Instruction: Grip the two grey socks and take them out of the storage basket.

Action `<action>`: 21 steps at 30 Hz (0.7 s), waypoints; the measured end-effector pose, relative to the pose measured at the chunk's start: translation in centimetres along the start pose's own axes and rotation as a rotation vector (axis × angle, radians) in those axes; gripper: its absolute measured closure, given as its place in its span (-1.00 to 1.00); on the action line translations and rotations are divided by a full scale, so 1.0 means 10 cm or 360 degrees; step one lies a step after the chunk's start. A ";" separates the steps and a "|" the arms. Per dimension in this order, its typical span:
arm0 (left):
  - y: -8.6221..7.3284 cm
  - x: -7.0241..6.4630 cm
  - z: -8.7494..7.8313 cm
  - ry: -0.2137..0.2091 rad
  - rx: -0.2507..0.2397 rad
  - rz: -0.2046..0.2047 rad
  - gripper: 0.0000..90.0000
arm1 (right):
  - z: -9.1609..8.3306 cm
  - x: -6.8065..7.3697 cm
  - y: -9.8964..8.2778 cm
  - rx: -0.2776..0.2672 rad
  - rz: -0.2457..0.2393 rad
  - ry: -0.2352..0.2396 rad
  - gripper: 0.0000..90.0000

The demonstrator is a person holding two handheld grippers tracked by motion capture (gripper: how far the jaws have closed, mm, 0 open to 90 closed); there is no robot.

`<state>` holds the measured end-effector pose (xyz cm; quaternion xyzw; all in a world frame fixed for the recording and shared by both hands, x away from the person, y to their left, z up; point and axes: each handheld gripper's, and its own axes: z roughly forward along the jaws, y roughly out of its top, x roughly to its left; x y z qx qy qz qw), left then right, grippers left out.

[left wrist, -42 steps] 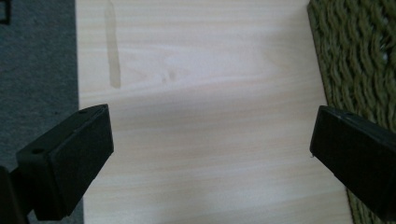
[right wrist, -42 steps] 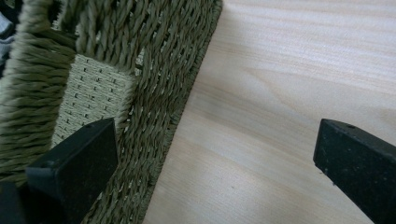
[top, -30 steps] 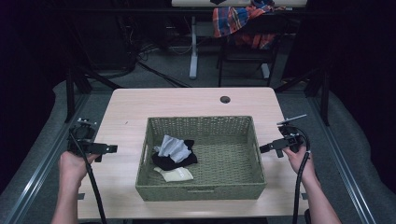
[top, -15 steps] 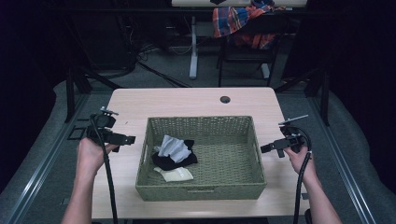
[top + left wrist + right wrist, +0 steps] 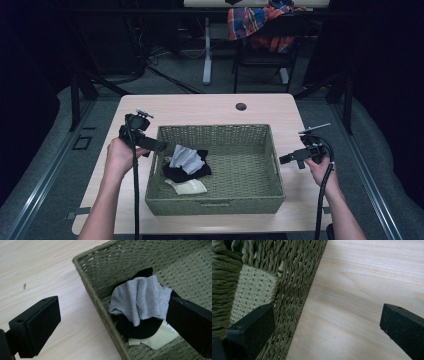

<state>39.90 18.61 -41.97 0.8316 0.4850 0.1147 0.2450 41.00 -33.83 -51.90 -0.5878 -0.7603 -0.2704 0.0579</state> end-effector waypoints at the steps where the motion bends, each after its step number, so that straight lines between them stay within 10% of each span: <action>1: 0.03 -0.02 0.02 -0.0007 0.0009 0.0008 -1.00 | 0.00 0.00 0.00 0.0002 -0.0002 0.0006 -1.00; 11: 0.20 -0.14 0.23 -0.0059 0.0071 0.0083 -0.91 | -0.01 -0.01 0.00 -0.0003 0.0005 0.0000 -0.99; 21: 0.28 -0.17 0.44 -0.0121 0.0149 0.0091 -0.13 | 0.00 0.00 0.00 -0.0002 0.0010 -0.0015 -0.98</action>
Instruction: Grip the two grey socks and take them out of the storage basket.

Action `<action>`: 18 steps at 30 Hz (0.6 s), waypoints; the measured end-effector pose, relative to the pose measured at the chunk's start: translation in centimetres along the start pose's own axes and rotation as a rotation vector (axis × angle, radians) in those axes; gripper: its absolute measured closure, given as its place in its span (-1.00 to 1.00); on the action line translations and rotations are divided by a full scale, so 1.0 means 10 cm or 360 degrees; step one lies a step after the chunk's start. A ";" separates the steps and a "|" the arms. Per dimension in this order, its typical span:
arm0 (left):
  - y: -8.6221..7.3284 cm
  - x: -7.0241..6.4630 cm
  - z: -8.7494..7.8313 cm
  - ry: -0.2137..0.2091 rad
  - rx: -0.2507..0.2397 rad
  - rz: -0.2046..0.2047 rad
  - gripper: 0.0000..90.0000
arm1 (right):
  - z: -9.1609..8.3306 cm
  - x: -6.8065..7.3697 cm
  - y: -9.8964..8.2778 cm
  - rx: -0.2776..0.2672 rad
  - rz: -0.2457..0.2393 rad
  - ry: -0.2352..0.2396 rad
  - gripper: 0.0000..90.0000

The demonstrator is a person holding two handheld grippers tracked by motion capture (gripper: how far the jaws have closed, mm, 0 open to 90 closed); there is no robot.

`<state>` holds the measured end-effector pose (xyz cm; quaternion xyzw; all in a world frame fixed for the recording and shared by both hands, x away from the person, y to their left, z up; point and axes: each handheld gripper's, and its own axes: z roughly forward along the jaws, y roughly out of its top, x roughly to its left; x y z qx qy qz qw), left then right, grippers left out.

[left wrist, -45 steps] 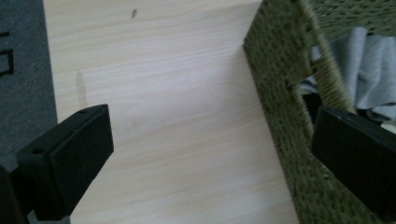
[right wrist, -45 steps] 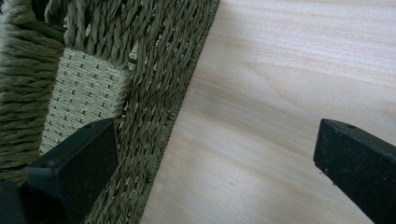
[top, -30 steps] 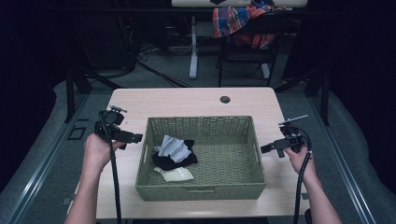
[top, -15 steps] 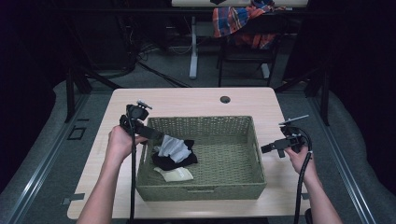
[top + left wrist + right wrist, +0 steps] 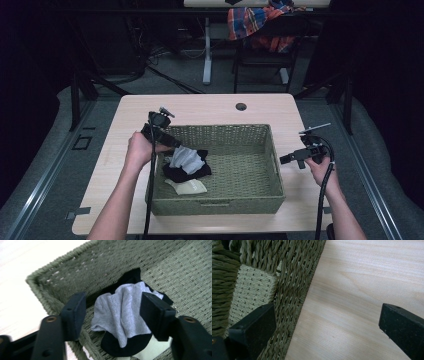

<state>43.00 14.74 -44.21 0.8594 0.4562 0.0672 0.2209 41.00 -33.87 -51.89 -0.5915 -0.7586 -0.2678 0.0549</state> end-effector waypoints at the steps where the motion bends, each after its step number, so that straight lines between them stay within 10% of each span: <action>1: 0.01 0.01 0.03 -0.0004 0.0009 -0.0008 -0.08 | 0.00 0.00 0.00 0.0000 0.0001 -0.0002 -0.98; 18: 0.09 0.07 0.31 -0.0090 0.0182 -0.0084 0.40 | 0.00 0.00 0.00 -0.0005 0.0014 -0.0005 -0.96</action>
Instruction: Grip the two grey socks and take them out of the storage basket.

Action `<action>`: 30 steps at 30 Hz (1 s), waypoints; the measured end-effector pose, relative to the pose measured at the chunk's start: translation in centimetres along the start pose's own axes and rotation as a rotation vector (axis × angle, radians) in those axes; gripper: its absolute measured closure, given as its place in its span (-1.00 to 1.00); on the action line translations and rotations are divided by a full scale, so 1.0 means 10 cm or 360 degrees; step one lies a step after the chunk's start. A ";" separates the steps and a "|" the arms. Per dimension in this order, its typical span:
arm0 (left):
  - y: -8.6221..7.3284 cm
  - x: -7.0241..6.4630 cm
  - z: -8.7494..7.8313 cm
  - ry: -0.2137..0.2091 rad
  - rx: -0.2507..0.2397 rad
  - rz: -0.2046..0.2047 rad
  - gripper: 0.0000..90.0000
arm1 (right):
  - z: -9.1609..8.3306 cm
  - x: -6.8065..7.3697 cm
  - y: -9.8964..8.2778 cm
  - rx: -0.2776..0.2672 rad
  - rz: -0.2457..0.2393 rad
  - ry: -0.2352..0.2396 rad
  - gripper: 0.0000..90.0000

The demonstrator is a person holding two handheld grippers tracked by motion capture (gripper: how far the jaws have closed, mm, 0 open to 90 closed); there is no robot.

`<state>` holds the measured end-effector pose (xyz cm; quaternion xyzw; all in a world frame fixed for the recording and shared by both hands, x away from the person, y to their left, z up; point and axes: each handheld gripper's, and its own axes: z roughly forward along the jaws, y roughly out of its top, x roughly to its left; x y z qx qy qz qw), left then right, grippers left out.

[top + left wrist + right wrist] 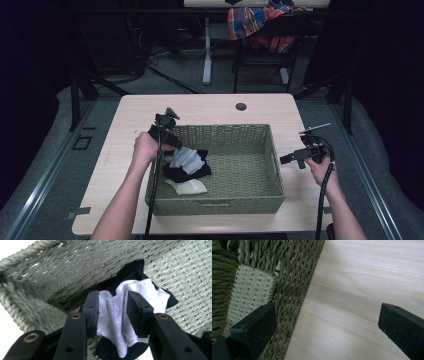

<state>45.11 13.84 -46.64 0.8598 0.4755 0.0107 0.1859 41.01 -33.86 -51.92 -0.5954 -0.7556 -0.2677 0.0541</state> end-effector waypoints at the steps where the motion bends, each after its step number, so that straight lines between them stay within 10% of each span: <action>1: 0.00 0.00 0.01 -0.0005 0.0007 0.0002 0.42 | 0.00 0.00 0.00 -0.0001 0.0001 0.0000 -0.96; 10: 0.05 -0.10 0.07 -0.0005 0.0044 0.0089 0.89 | 0.00 -0.01 0.00 -0.0003 -0.0003 0.0009 -0.96; 30: 0.12 -0.31 -0.48 0.0085 -0.0108 0.0264 0.92 | -0.01 -0.01 0.00 0.0002 -0.0008 0.0009 -0.95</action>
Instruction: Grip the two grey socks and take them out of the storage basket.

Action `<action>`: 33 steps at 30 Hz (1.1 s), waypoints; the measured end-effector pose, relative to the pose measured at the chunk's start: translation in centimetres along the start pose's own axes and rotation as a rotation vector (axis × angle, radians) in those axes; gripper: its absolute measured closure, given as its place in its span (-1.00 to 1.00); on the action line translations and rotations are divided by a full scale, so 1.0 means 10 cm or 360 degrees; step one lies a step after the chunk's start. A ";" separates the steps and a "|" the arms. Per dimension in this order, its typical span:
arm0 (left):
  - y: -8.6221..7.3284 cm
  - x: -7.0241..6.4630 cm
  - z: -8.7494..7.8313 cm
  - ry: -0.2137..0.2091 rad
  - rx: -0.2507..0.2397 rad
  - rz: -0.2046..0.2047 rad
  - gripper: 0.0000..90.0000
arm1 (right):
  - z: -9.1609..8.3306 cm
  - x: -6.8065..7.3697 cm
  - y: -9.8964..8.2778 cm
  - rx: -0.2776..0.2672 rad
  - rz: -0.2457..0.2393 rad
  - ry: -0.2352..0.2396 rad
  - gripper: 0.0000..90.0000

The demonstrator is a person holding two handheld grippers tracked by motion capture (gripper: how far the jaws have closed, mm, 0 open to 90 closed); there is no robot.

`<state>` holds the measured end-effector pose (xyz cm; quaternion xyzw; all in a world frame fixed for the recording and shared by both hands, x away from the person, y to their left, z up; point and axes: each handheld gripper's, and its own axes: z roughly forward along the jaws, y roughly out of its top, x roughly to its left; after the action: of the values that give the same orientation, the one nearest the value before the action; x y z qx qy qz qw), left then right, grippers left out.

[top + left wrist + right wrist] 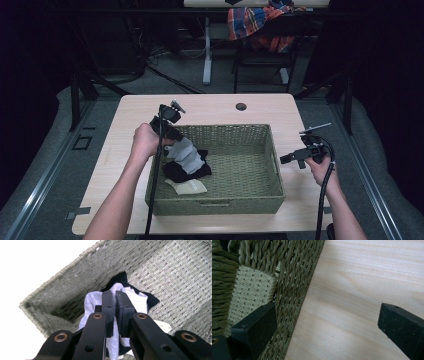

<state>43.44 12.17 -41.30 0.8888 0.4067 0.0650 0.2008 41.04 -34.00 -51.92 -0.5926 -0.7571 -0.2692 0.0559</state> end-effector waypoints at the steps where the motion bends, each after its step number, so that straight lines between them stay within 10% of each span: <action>1: 0.01 0.00 -0.04 0.0003 -0.0005 0.0003 0.92 | 0.01 0.01 -0.01 -0.0026 0.0026 -0.0007 -0.95; 33: 0.10 0.22 -0.73 0.0155 -0.0139 -0.0027 0.92 | 0.00 0.01 0.00 -0.0001 0.0008 -0.0003 -0.95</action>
<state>43.54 15.47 -34.33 0.8715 0.4203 0.1241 0.2199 41.03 -33.94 -51.91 -0.5947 -0.7557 -0.2687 0.0556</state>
